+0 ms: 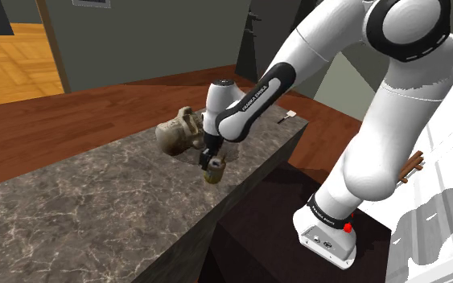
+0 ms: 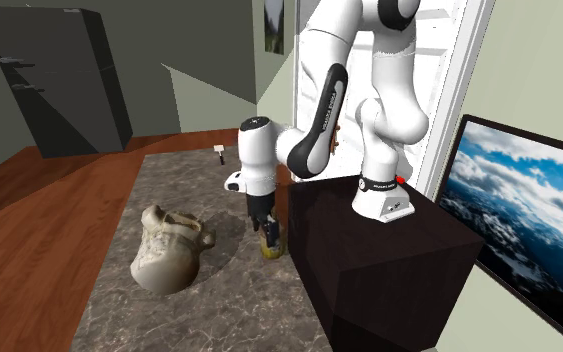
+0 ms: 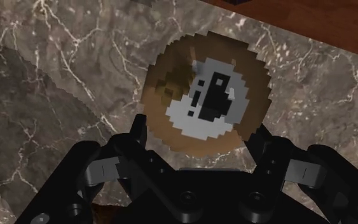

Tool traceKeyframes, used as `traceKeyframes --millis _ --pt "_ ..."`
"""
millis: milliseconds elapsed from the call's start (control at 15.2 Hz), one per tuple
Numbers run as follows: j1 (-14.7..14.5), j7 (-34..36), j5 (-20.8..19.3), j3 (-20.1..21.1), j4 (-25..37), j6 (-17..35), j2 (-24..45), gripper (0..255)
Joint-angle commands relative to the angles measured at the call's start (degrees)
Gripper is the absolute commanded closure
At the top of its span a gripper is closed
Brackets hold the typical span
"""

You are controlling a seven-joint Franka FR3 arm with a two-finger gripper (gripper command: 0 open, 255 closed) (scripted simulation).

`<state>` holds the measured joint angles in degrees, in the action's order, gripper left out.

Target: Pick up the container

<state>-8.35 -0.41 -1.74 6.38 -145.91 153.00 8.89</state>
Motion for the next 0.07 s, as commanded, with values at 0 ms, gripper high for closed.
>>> traceKeyframes --millis 0 --pt "0.05 -0.13 0.12 0.02 -0.06 -0.38 -0.45 255"
